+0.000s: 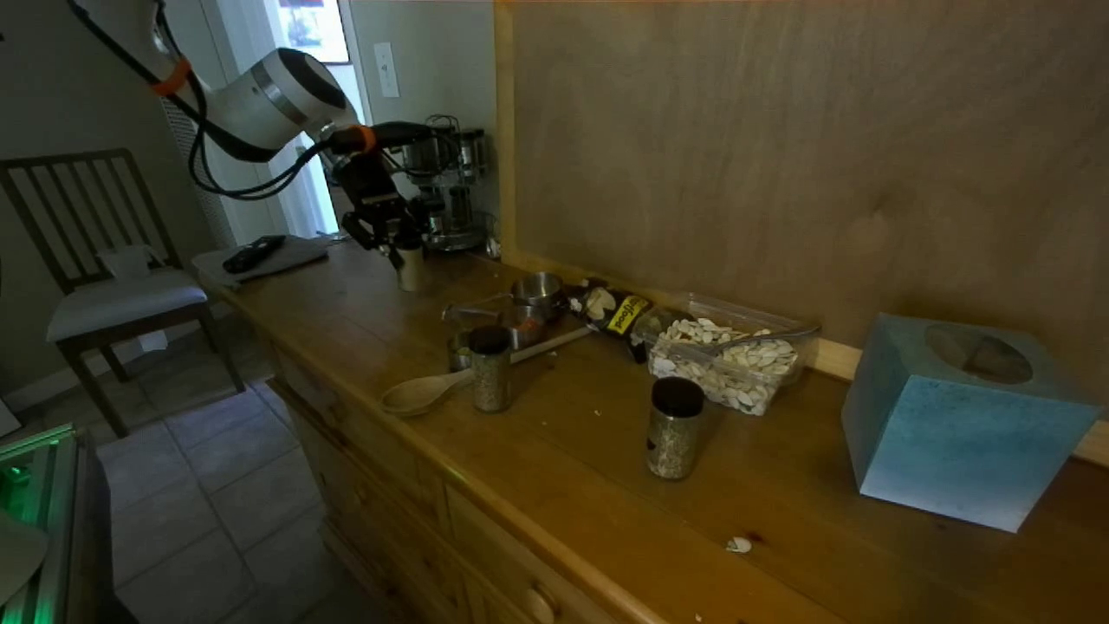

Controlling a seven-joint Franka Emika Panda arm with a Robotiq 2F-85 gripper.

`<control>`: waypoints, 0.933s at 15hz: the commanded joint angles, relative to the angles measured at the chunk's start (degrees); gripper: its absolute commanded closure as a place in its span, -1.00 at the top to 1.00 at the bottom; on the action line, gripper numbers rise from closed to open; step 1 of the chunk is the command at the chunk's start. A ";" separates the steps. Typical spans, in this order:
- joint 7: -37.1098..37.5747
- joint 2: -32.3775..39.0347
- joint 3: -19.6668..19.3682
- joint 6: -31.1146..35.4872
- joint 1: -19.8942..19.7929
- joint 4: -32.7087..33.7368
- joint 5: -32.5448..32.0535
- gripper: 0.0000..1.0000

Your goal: Put the spice bottle upright

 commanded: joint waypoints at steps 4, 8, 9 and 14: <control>2.01 4.31 1.12 -2.73 0.45 3.28 -5.96 0.32; 2.06 2.06 2.15 -3.88 0.82 3.38 -7.57 0.86; 1.96 0.85 2.61 -4.31 0.78 3.18 -7.20 0.97; -2.32 -7.11 5.68 -1.95 -2.24 0.78 4.54 1.00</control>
